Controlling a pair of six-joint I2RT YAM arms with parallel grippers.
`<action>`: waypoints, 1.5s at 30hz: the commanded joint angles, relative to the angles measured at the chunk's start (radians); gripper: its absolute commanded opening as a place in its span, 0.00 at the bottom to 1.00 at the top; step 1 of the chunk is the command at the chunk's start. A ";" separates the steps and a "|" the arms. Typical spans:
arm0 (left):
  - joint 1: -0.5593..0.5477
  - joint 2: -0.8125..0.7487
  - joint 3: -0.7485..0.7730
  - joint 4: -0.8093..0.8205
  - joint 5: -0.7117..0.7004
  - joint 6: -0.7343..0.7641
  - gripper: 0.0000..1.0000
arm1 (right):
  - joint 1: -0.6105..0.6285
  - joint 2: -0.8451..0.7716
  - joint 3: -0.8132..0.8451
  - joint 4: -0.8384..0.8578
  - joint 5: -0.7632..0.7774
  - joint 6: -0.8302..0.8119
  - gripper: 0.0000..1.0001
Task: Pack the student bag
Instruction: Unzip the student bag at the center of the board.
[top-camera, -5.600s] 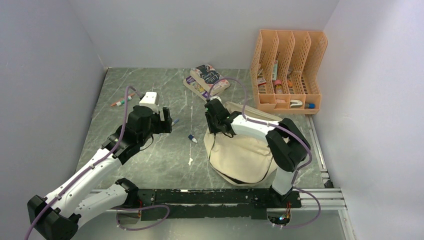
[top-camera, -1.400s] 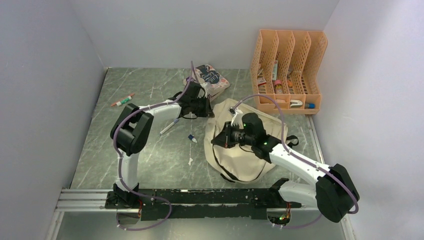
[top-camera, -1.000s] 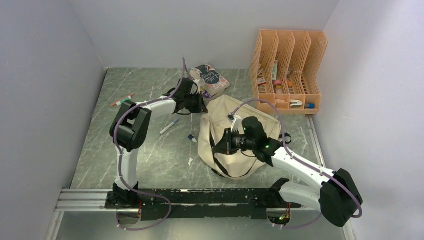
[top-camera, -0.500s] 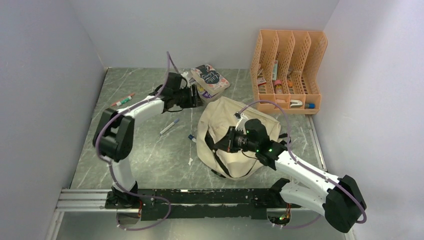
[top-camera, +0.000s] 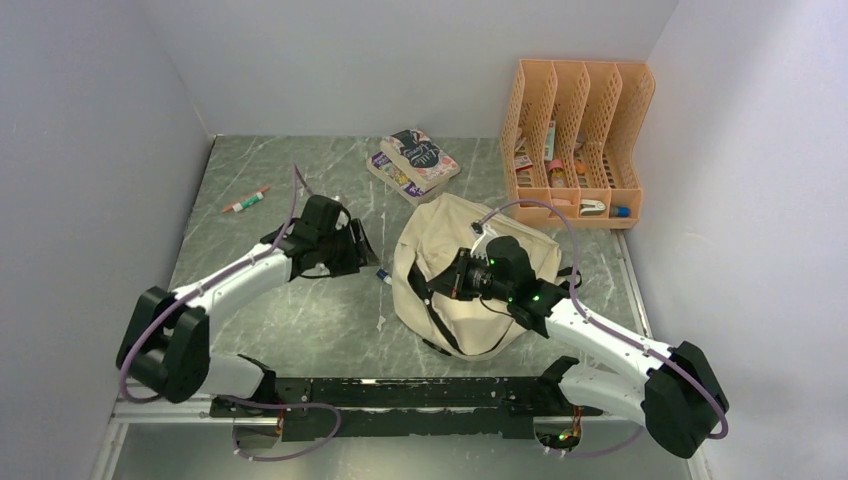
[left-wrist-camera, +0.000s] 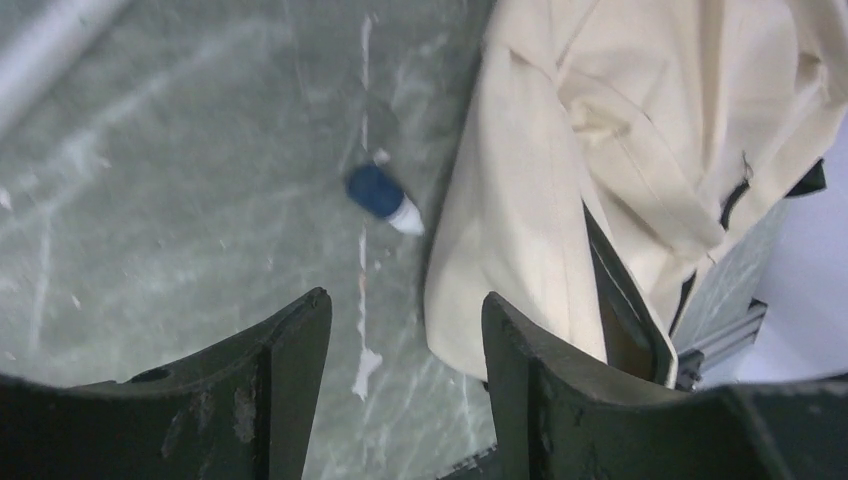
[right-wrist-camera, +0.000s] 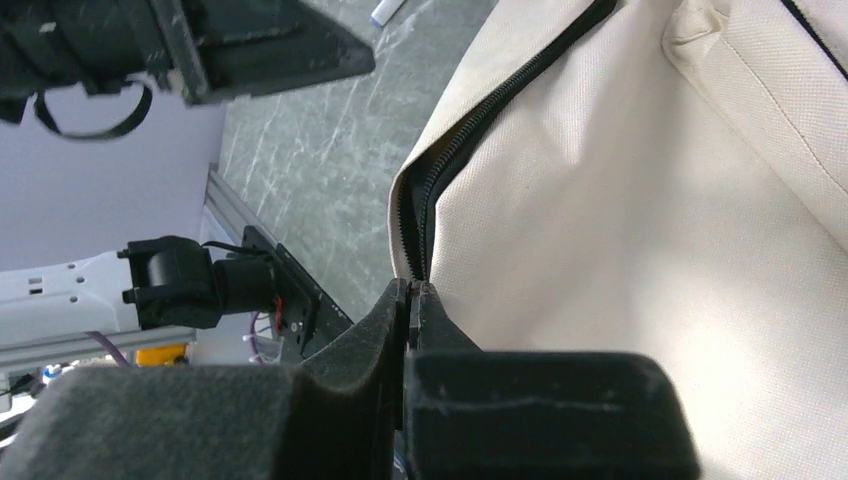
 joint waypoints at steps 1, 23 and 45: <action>-0.082 -0.122 -0.022 -0.016 -0.052 -0.126 0.62 | 0.002 -0.008 0.004 0.034 0.026 0.009 0.00; -0.325 -0.054 0.049 0.031 -0.137 -0.274 0.64 | 0.003 -0.043 -0.017 0.017 0.046 0.008 0.00; -0.379 0.067 0.058 0.075 -0.101 -0.224 0.38 | 0.002 -0.052 -0.024 0.006 0.025 -0.009 0.00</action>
